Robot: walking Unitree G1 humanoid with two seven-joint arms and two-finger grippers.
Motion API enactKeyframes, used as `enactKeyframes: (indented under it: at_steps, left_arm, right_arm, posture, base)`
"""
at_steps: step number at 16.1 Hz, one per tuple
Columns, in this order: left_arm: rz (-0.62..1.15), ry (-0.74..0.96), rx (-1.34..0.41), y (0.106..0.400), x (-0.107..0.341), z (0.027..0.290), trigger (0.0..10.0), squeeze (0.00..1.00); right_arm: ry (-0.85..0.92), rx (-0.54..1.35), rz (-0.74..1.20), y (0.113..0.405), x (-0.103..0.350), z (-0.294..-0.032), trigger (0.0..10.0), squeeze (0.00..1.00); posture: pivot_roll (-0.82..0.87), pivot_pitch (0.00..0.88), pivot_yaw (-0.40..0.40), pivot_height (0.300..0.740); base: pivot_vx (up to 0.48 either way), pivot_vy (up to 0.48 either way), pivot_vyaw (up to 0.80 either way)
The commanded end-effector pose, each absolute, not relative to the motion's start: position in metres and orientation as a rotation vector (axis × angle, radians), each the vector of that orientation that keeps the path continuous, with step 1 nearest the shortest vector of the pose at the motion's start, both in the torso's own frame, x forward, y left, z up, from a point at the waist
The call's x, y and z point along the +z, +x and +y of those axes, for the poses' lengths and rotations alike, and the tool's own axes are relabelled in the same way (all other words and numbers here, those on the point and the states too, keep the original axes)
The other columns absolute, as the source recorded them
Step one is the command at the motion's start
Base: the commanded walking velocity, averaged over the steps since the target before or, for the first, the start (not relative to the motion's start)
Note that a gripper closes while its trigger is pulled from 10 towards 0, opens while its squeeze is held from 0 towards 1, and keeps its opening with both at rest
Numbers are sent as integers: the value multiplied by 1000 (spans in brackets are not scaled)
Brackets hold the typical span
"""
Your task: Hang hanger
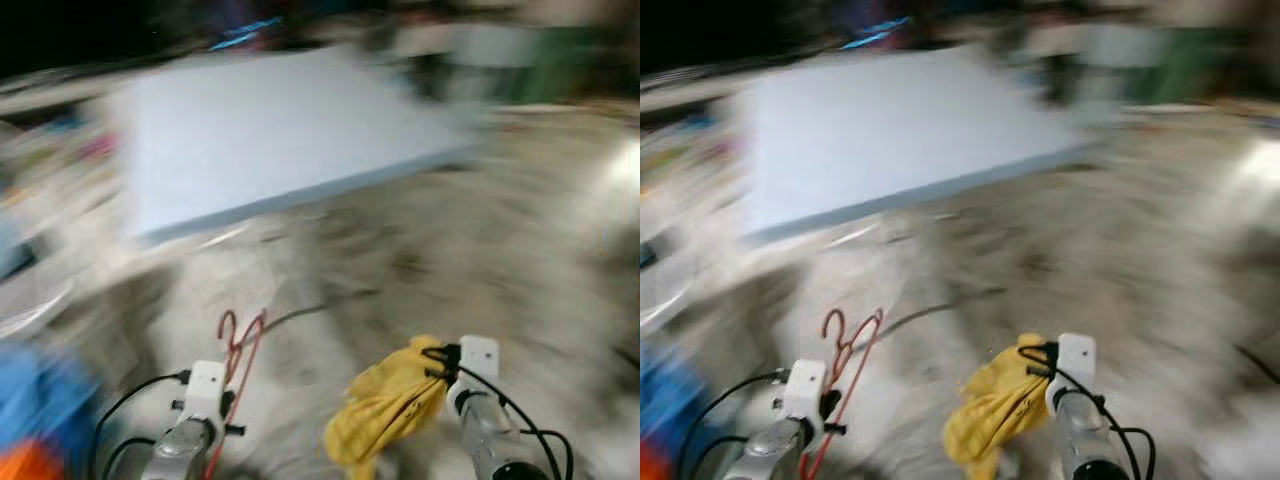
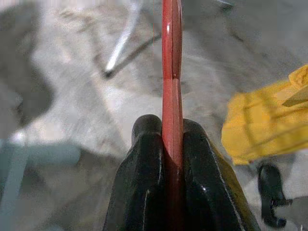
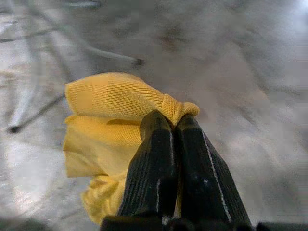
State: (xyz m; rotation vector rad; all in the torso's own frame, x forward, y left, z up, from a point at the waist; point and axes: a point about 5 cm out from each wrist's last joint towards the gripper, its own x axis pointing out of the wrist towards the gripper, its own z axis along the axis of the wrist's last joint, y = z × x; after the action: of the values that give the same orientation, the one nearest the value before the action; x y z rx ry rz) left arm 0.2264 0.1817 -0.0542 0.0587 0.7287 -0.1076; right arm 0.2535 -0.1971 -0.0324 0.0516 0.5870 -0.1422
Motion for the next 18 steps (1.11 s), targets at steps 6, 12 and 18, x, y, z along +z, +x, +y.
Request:
enactKeyframes:
  at_steps: [6,12,18]
  left_arm:
    - [826,83,-138,208,-69,177,10000,0]
    - [855,98,-179,211,-69,173,10000,0]
    - [924,81,-115,198,-76,187,10000,0]
  right_arm:
    - [-20,-96,714,228,-53,-203,10000,0]
    - [-60,-114,745,222,-56,-212,10000,0]
    - [-61,-184,806,206,-62,-230,10000,0]
  posture:
    - [10,0,13,740]
    - [-1,0,32,740]
    - [15,0,34,740]
  base:
    - [303,0,-653]
    - [211,93,0]
    - [0,0,0]
